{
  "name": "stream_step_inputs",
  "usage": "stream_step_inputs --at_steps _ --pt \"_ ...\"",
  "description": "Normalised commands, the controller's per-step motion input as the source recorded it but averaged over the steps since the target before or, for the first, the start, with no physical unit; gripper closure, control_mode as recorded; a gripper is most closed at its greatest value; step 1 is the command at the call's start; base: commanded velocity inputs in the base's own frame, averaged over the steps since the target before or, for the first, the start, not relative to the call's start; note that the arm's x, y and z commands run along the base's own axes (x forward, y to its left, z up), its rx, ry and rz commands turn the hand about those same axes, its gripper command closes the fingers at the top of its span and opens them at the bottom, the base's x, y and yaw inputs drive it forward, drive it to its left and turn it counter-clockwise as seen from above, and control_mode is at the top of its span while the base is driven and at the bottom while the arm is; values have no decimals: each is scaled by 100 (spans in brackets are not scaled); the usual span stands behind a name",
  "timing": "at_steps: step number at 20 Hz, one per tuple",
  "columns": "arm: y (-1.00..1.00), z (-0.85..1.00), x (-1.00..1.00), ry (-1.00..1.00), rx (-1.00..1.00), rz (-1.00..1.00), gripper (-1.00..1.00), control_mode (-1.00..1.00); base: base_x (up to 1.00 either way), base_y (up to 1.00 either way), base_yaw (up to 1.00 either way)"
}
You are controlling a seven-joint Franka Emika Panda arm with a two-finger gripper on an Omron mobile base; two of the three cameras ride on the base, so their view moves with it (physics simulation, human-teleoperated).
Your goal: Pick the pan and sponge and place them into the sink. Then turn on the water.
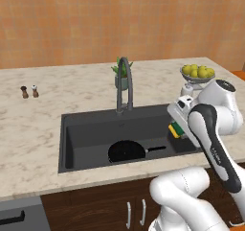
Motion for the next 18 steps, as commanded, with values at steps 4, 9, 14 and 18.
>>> stream_step_inputs --at_steps 4,9,14,18 --pt "-17 1 45 1 7 -4 100 -100 0 0 0" --pt "0 -1 60 0 8 0 100 -100 0 0 0" --pt "-1 -20 60 3 5 1 100 -100 0 0 0" --pt "0 -36 61 8 0 1 100 -100 0 0 0"
